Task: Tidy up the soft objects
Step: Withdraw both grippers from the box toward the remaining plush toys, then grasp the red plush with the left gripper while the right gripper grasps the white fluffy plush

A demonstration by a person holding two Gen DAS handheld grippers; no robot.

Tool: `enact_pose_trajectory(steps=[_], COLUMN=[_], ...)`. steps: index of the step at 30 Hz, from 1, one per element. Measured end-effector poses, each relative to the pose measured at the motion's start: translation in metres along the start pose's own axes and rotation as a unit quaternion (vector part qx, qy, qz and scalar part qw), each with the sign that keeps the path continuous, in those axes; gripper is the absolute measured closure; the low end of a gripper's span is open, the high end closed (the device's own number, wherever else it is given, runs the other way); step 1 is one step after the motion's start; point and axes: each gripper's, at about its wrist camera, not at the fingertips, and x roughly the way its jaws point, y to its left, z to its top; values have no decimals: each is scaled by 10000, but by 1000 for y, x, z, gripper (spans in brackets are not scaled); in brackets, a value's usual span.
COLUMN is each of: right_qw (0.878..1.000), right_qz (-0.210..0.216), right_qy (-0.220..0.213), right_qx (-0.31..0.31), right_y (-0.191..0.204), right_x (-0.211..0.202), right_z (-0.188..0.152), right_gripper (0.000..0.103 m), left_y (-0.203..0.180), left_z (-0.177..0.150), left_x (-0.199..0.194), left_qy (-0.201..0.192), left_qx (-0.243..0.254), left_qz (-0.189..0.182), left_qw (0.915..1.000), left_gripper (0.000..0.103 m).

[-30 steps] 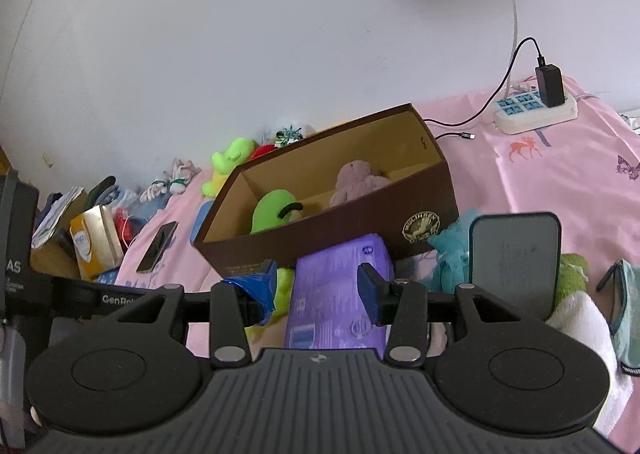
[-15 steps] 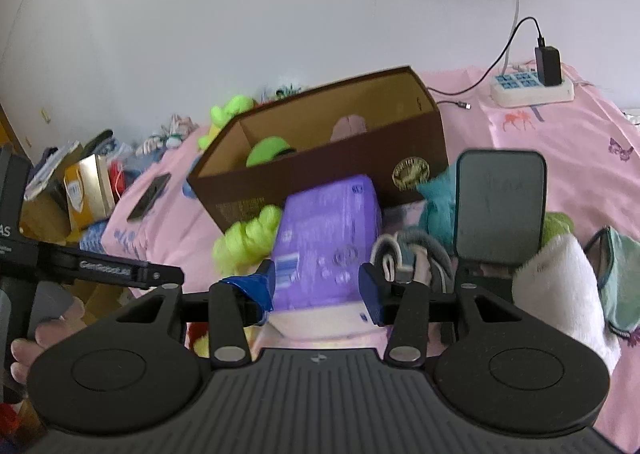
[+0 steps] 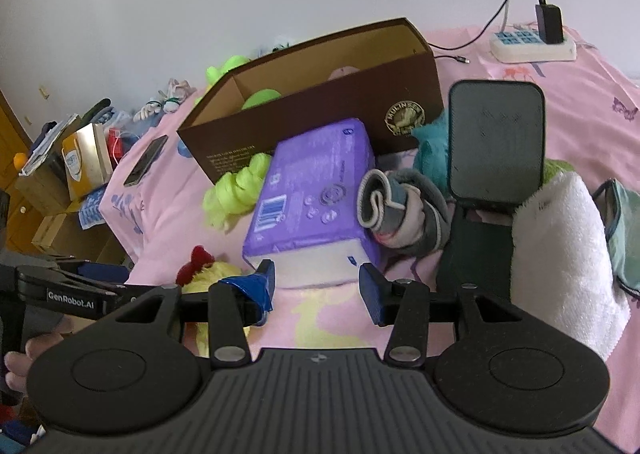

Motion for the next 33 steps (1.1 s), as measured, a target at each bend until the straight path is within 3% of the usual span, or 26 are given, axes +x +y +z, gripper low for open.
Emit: enact_pose_trajectory(steps=[3, 7, 9, 11, 19, 22, 23, 27, 33], right_qw=[10000, 9998, 9997, 9995, 9977, 9963, 9957, 9934, 9877], right_qz=[-44, -102, -142, -188, -331, -440, -472, -635, -1220], right_qy=[-25, -125, -162, -202, -472, -575, -609, -691, -628], right_qx=[33, 93, 132, 157, 365, 469, 507, 660, 747], right_y=[-3, -9, -12, -14, -30, -37, -39, -51, -76], right_x=[-3, -8, -10, -12, -24, -29, -30, -37, -48], right_z=[1, 4, 6, 8, 21, 24, 25, 30, 29], right_gripper=[72, 72, 72, 72, 72, 72, 72, 72, 72], left_y=[9, 31, 37, 35, 17, 12, 13, 15, 28], left_z=[-1, 6, 9, 11, 9, 9, 9, 11, 15], left_x=[7, 12, 17, 23, 44, 49, 49, 48, 32], left_qy=[-29, -119, -110, -31, 173, 222, 262, 246, 38], left_qx=[5, -504, -742, -735, -506, -380, -394, -398, -423], left_qz=[-66, -152, -140, -150, -203, -47, -140, -73, 119], left_qw=[10000, 9985, 9971, 9972, 9984, 9990, 9988, 9989, 9990], left_gripper=[4, 6, 16, 24, 29, 55, 68, 74, 76])
